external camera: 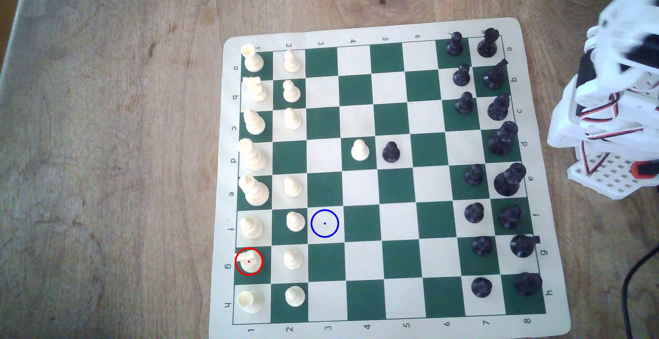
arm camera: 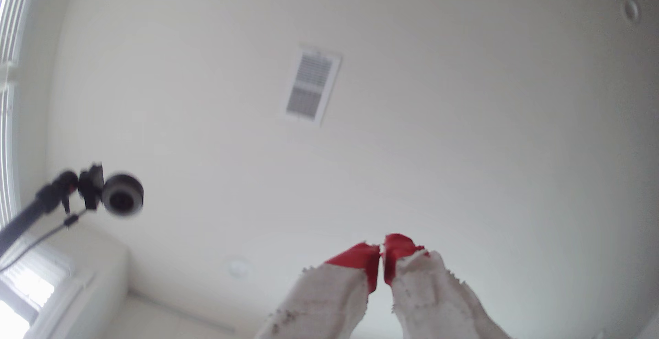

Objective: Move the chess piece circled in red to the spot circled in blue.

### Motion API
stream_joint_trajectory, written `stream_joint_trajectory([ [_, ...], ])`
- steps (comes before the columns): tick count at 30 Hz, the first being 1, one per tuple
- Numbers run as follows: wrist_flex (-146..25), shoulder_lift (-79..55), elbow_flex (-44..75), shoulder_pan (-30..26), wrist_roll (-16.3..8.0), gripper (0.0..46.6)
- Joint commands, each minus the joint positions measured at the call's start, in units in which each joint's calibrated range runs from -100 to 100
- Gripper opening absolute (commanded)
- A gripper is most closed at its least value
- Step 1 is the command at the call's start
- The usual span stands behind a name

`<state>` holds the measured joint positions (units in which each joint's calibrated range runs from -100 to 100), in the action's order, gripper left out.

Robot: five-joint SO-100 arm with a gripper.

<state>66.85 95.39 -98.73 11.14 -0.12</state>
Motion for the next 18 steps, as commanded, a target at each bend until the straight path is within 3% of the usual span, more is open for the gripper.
stream_joint_trajectory([
  [1, -24.84, 0.45, -1.17, -1.01, 0.05, 0.2],
  [6, -49.57, 0.36, 1.73, -5.31, -0.05, 0.2],
  [10, -68.41, -1.42, 9.43, -13.76, 3.37, 0.2],
  [11, -71.11, -9.14, 14.78, -15.09, 4.64, 0.2],
  [18, -88.06, -37.67, 43.16, -18.68, 3.66, 0.2],
])
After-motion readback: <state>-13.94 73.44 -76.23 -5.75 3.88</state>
